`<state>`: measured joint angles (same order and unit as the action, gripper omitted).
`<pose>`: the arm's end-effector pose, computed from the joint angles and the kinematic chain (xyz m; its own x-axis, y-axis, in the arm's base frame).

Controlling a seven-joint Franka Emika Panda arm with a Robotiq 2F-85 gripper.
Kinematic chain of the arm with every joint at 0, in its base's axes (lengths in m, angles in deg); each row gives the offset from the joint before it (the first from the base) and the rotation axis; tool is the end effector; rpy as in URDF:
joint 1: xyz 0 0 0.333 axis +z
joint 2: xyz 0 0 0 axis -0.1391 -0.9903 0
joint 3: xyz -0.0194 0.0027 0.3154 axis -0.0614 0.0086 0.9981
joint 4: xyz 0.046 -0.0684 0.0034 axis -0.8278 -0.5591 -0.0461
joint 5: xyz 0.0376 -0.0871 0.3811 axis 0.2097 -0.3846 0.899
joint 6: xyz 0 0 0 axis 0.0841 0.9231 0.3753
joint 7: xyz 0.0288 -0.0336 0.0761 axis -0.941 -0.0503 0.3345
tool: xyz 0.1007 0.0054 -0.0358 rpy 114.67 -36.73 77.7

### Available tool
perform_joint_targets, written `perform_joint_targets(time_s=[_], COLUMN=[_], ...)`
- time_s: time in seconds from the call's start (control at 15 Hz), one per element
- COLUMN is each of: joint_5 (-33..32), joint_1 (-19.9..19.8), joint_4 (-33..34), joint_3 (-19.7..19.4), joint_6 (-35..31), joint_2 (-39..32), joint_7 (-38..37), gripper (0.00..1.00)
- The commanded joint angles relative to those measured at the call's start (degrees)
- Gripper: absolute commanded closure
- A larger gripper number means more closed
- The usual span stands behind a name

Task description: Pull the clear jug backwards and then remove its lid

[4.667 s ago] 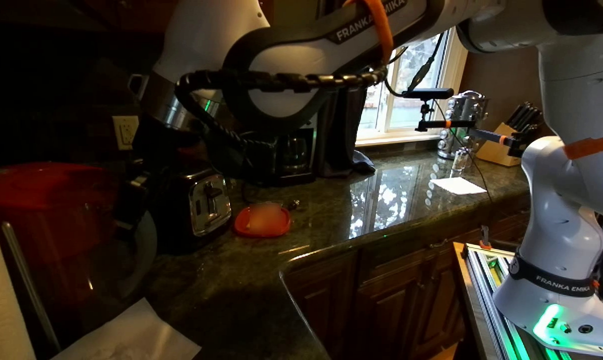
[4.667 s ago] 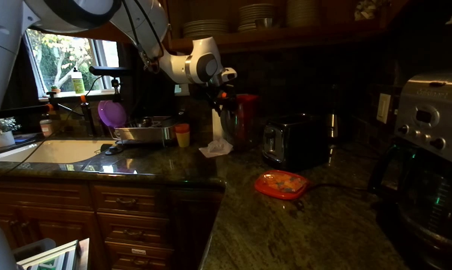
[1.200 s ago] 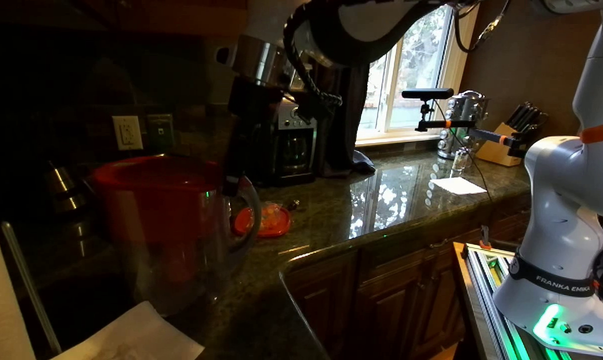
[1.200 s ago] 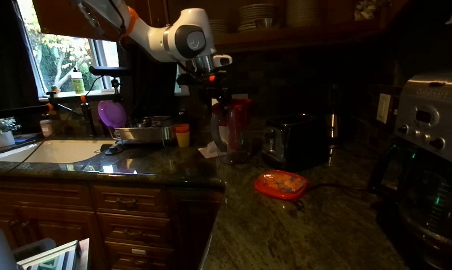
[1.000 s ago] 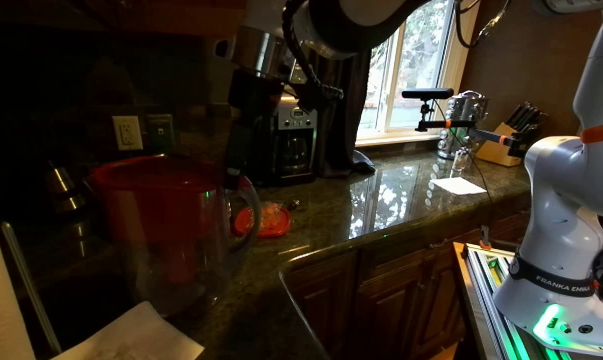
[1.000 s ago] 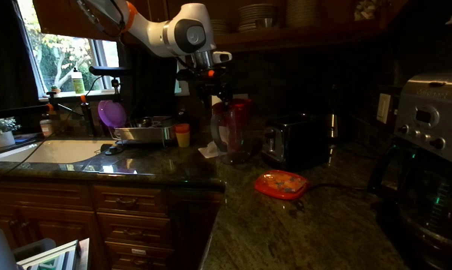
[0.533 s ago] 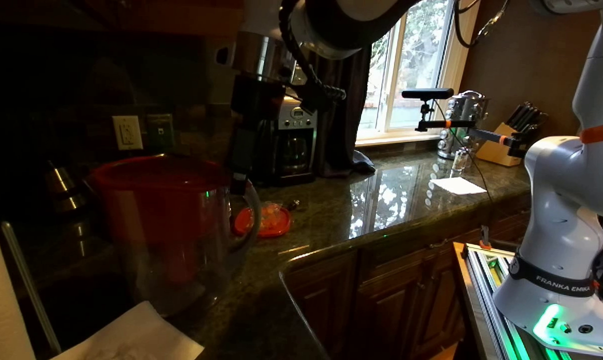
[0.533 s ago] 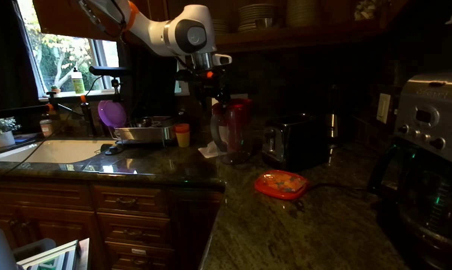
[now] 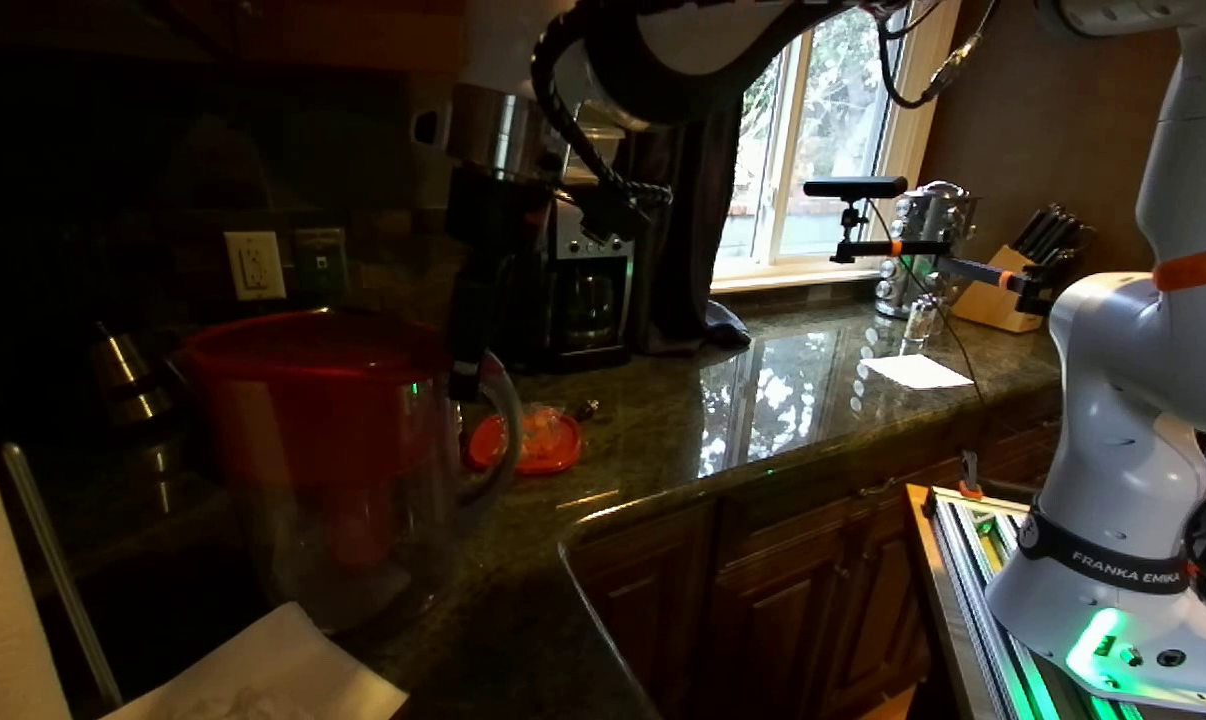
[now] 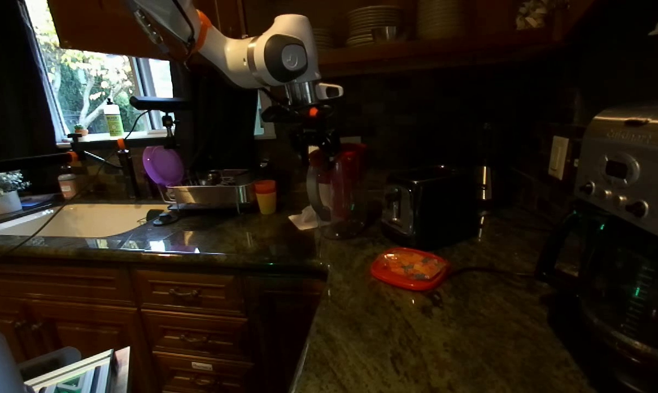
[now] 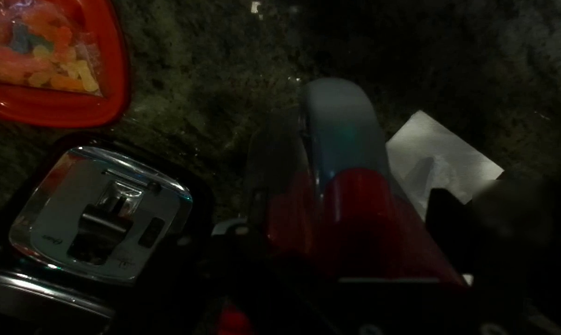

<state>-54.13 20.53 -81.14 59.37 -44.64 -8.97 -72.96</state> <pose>0.5542 0.2412 0.4700 0.8798 0.4196 0.2234 0.4294 -0.9031 0.0050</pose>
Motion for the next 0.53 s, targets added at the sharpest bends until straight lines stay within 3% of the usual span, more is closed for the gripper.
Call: perform_joint_targets(time_s=[0.0,0.27,0.47], joint_5=[-1.77,-2.61,-2.33], joint_1=[0.13,0.36,0.44], joint_4=[2.44,3.32,2.86], joint_3=[0.09,0.23,0.34], joint_6=[1.92,2.07,2.01], joint_2=[-1.21,-1.15,-0.69], joint_7=[-0.77,-0.90,-1.05], gripper=[0.44,0.77,0.84])
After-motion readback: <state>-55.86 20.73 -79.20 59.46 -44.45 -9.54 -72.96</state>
